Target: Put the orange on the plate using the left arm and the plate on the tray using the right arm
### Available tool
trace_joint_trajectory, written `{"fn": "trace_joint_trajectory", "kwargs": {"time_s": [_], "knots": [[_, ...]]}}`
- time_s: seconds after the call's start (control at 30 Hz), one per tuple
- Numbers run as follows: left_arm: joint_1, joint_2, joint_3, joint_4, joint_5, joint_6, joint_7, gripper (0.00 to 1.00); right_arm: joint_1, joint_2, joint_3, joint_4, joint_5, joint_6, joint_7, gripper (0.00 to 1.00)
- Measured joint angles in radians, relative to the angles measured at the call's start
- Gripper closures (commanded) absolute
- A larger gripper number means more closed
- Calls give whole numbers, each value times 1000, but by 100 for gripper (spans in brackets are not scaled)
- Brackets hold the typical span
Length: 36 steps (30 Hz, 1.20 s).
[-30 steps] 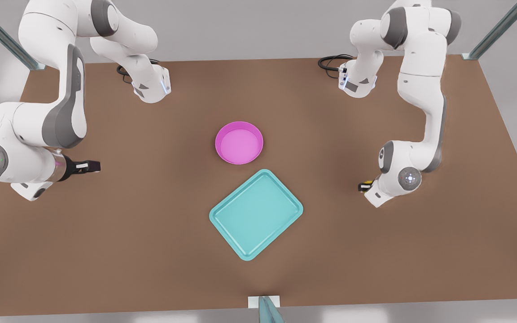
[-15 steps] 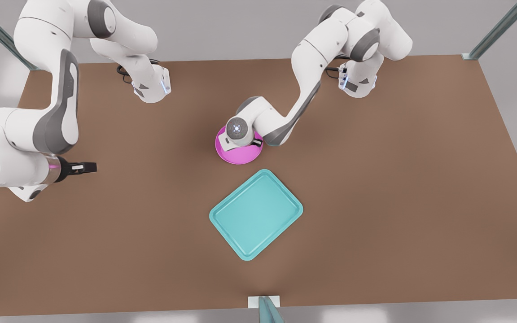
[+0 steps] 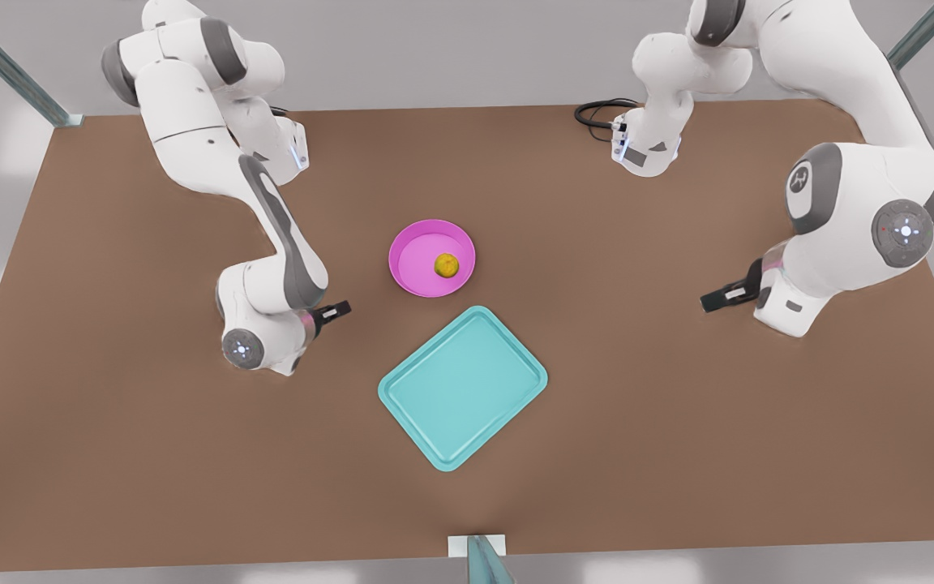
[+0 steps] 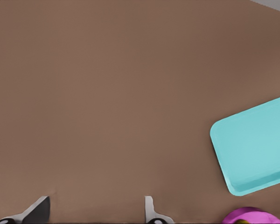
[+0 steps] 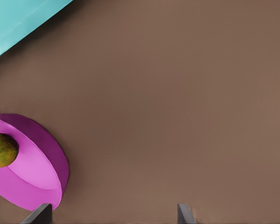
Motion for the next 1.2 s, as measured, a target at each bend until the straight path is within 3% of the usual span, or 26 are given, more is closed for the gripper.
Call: {"fn": "trace_joint_trajectory", "kwargs": {"time_s": [0.1, 0.23, 0.4, 0.83, 1.2], "knots": [[141, -106, -142, -111, 48, 48, 57, 0, -1, -103, 76, -217, 21, 242, 39, 0], [142, -75, -141, -95, 74, 92, 119, 0, -7, -164, 117, -396, 33, 529, 82, 0], [156, -65, -133, -92, 80, 120, 179, 0, -6, -161, 156, -483, 37, 712, 124, 0], [148, -64, -137, -92, 74, 129, 276, 0, 1, -168, 267, -519, 39, 832, 189, 0], [146, -60, -139, -93, 74, 130, 317, 0, 19, -131, 309, -545, 40, 846, 216, 0]]}}
